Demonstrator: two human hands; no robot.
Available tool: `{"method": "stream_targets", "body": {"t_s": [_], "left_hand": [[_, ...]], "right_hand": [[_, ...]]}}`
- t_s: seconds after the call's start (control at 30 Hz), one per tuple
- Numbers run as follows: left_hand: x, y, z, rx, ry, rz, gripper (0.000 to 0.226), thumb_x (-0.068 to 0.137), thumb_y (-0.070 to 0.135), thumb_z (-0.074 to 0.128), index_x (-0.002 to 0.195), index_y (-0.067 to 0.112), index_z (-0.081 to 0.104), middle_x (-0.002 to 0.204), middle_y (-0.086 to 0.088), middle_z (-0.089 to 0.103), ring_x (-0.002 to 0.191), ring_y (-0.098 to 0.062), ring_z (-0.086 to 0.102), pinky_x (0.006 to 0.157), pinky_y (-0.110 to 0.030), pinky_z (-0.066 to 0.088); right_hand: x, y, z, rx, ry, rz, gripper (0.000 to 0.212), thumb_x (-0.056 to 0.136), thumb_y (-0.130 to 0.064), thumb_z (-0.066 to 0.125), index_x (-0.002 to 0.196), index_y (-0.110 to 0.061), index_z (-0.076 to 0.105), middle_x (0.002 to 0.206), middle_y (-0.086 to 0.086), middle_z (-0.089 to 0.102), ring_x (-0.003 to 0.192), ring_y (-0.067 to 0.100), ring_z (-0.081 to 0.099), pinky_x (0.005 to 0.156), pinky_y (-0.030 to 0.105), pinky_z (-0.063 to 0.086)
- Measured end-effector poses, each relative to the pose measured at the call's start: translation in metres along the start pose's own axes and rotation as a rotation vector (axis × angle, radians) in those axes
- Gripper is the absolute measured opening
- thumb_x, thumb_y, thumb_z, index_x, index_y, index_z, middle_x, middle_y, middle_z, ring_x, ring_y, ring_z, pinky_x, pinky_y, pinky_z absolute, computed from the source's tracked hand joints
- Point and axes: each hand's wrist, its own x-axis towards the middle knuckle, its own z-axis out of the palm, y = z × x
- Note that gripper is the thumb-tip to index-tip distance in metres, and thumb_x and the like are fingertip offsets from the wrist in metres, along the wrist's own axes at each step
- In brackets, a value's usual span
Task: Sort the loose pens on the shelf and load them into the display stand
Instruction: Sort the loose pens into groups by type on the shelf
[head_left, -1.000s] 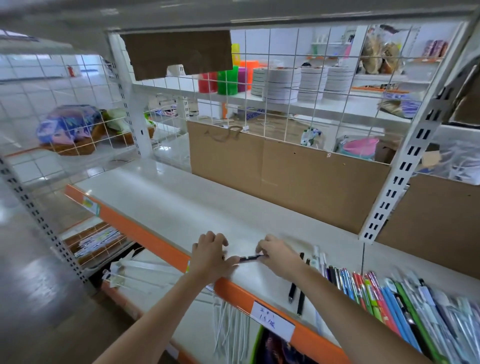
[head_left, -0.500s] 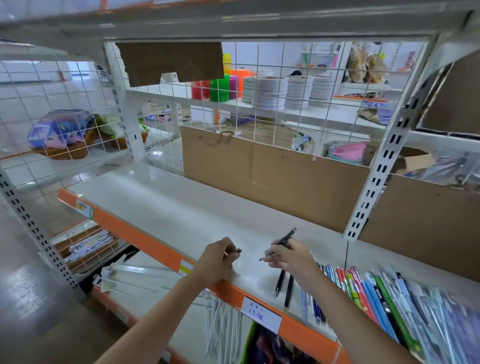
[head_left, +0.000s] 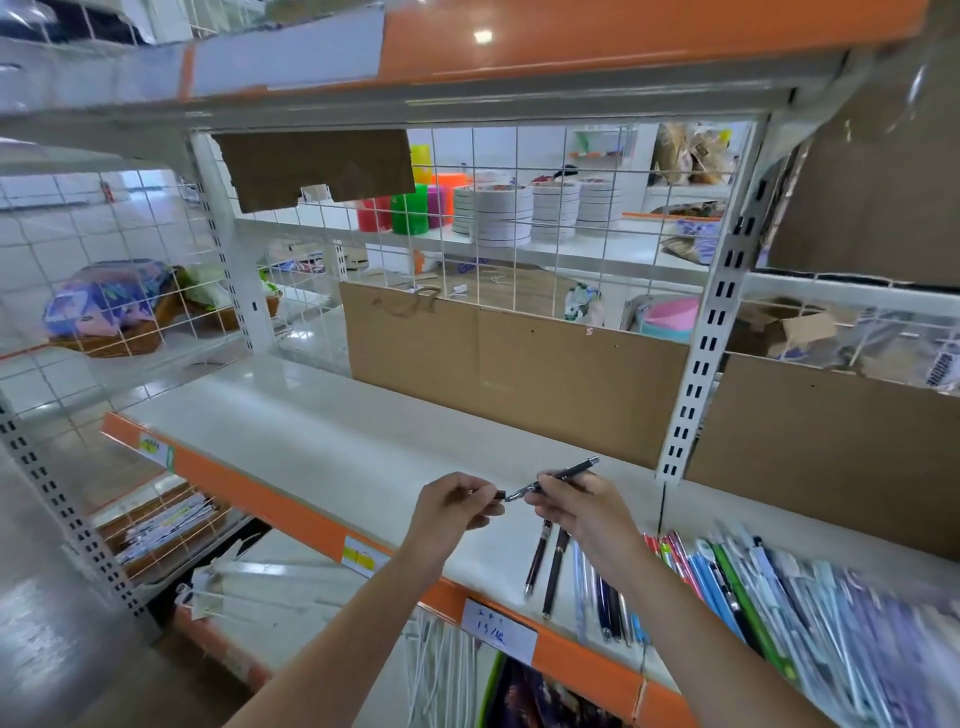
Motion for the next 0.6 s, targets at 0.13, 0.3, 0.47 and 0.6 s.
{"method": "stream_targets", "body": {"t_s": [0.13,0.3,0.47,0.6], "left_hand": [[-0.003,0.006,0.005,0.026,-0.012,0.001,0.008,0.086,0.004,0.064,0.087,-0.004,0.064,0.079,-0.010,0.070,0.076,-0.019,0.070,0.065,-0.021,0.052],[-0.006,0.011,0.010,0.218,-0.083,0.047,0.002,0.084,0.007,0.067,0.085,0.008,0.067,0.074,-0.003,0.068,0.070,-0.011,0.067,0.063,-0.019,0.050],[-0.004,0.013,0.011,0.337,-0.073,0.090,0.009,0.084,0.010,0.068,0.081,0.019,0.070,0.073,0.002,0.069,0.069,-0.008,0.064,0.060,-0.018,0.047],[-0.003,0.013,0.017,0.411,-0.106,0.154,0.013,0.083,0.008,0.068,0.076,0.020,0.070,0.069,0.004,0.068,0.063,-0.006,0.062,0.058,-0.016,0.047]], "right_hand": [[-0.003,-0.004,-0.003,0.047,0.025,-0.030,0.010,0.089,0.000,0.059,0.097,0.004,0.062,0.084,0.018,0.068,0.073,0.019,0.070,0.066,0.022,0.056],[-0.006,-0.009,-0.007,0.045,0.013,-0.035,0.006,0.088,0.002,0.058,0.093,0.003,0.062,0.081,0.016,0.068,0.071,0.018,0.069,0.066,0.022,0.056],[-0.007,-0.013,-0.012,0.060,0.031,-0.041,0.006,0.088,0.002,0.058,0.091,0.001,0.063,0.081,0.015,0.068,0.072,0.018,0.070,0.065,0.022,0.056],[-0.010,-0.012,-0.010,-0.021,-0.023,-0.007,0.005,0.088,-0.001,0.060,0.091,0.000,0.064,0.080,0.015,0.068,0.073,0.018,0.069,0.065,0.023,0.055]]}}
